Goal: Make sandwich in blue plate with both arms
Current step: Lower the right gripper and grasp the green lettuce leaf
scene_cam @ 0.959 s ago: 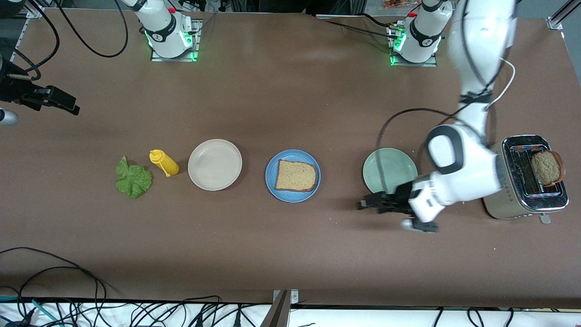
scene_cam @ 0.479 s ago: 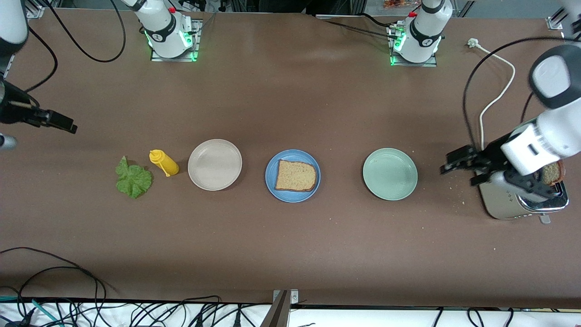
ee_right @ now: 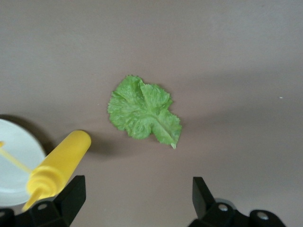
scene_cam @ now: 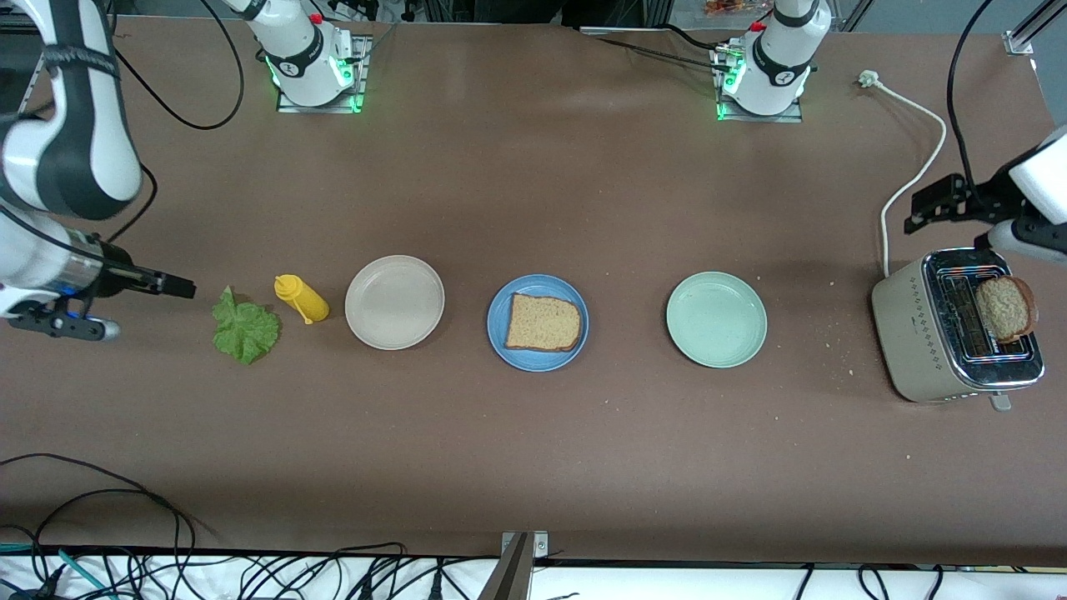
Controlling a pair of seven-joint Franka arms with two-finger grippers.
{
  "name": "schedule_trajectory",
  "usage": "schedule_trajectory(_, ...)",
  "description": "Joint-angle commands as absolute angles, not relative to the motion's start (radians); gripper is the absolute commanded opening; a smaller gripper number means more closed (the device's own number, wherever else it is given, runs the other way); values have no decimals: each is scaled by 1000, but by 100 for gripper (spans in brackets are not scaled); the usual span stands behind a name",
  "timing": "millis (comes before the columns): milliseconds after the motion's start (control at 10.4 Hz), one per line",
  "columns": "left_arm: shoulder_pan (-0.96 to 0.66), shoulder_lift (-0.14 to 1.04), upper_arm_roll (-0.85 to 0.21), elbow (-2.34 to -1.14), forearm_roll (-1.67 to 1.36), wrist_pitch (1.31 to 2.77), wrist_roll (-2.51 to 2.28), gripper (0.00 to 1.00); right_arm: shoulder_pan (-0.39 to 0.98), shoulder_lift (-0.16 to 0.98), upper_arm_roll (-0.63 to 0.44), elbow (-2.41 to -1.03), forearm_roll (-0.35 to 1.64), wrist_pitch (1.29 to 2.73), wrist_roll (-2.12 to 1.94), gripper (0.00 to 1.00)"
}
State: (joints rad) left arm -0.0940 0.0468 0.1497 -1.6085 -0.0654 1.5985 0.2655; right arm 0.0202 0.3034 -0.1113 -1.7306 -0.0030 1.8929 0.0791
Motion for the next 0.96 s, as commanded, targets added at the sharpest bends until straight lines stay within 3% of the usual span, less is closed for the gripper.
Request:
schedule_trajectory(0,-19,-108,53,-1777,-20,1571,98,100,15,412,-112,-1827,-15,2070,63,100)
schedule_trajectory(288,-9,-132,40,-1792,-25,1539,86,100,12,495,-115,-1856,-11,2175,66,100)
schedule_trajectory(671,-14,-126,32,-1766,-20,1522,84,100,15,580,-115,-1856,-14,2192,61,98)
schedule_trajectory(767,-9,-126,34,-1757,-20,1516,92,100,14,595,-115,-1856,-15,2194,61,86)
schedule_trajectory(863,-5,-126,37,-1755,-21,1511,91,100,14,595,-117,-1856,-15,2191,61,67)
